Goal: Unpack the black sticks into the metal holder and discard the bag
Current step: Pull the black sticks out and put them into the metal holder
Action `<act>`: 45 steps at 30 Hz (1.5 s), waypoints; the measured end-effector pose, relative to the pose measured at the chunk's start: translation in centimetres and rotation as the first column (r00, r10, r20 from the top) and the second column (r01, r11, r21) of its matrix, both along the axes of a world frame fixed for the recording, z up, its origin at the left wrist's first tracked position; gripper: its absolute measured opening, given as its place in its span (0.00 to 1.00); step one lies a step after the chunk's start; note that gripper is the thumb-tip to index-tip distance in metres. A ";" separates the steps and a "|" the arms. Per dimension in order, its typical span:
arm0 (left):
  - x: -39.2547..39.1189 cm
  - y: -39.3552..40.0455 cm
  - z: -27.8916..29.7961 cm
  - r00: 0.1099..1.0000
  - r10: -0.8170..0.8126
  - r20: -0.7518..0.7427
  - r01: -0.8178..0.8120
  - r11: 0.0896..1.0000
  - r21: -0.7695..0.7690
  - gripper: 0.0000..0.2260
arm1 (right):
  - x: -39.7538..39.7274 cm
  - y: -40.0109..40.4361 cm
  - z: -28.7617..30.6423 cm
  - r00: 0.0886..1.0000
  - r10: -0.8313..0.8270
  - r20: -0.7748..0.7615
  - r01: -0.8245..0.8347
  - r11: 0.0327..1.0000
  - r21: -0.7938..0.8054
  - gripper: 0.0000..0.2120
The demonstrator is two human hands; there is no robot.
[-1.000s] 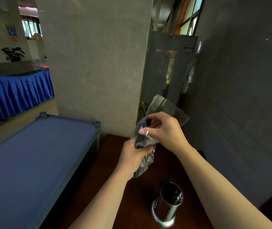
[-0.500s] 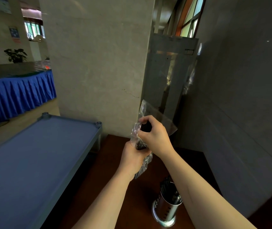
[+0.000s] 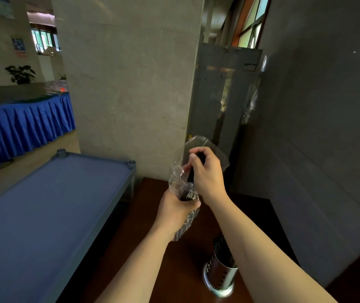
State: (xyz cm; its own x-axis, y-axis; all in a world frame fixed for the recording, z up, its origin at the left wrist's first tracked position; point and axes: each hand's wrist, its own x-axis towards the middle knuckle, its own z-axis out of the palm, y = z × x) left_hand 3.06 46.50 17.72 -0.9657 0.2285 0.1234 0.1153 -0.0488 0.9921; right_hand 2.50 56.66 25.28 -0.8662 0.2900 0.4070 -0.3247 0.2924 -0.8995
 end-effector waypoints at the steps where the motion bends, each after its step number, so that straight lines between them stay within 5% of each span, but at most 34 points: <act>1: 0.0 0.0 -0.1 1.000 -0.007 0.003 0.007 1.000 -0.012 0.19 | 0.1 0.2 0.4 1.000 -0.003 -0.024 0.002 1.000 -0.012 0.05; 16: 0.0 -0.5 -2.5 0.991 -0.017 0.132 0.033 0.992 -0.119 0.21 | 0.2 4.1 6.2 0.953 -0.143 -0.269 0.130 0.989 -0.064 0.07; 24: -1.4 0.0 -2.2 0.983 0.073 0.168 -0.071 0.997 -0.021 0.20 | 1.3 6.9 7.3 0.909 -0.229 -0.349 0.235 0.972 -0.026 0.07; 45: -1.9 0.0 -3.1 0.970 0.124 0.209 -0.153 0.979 0.133 0.22 | 2.1 13.3 -6.3 0.947 -0.304 -0.105 0.318 0.935 0.159 0.05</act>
State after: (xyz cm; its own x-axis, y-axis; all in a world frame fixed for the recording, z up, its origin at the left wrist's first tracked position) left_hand 1.12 46.49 14.63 -0.9951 0.0845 -0.0515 -0.0671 -0.1933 0.9788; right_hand 4.61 69.92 19.02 -0.7079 0.4598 0.5362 -0.2592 0.5371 -0.8027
